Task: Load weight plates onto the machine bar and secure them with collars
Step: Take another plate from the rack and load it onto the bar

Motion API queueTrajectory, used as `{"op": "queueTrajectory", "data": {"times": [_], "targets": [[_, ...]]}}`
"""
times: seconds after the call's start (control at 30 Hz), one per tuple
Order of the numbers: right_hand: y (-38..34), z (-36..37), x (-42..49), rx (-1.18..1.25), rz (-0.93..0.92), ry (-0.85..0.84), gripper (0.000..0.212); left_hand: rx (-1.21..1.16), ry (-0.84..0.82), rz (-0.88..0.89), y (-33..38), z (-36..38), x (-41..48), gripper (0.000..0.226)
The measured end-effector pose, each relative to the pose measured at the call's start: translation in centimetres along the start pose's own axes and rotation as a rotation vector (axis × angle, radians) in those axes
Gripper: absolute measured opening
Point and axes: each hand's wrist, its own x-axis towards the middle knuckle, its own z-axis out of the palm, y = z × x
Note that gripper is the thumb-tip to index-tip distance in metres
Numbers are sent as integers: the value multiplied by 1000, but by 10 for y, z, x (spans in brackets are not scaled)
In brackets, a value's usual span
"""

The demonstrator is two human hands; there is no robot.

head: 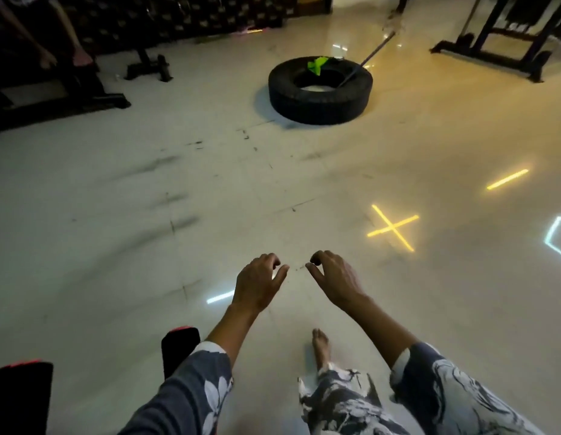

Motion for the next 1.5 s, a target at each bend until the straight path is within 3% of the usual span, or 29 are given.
{"op": "queueTrajectory", "data": {"times": [0.2, 0.43, 0.77, 1.27, 1.5], "targets": [[-42, -14, 182, -16, -212, -155, 32, 19, 123, -221, -52, -38, 129, 27], [-155, 27, 369, -65, -505, -339, 30, 24, 330, -504, -173, -103, 228, 28], [-412, 106, 573, -88, -799, -467, 29, 20, 575, -794, -392, -247, 327, 27], [-782, 252, 849, -56, -1100, -651, 29, 70, 740, -1150, -730, -466, 465, 30], [-957, 339, 930, -69, -1245, -750, 29, 82, 829, -1321, -882, -551, 491, 30]]}}
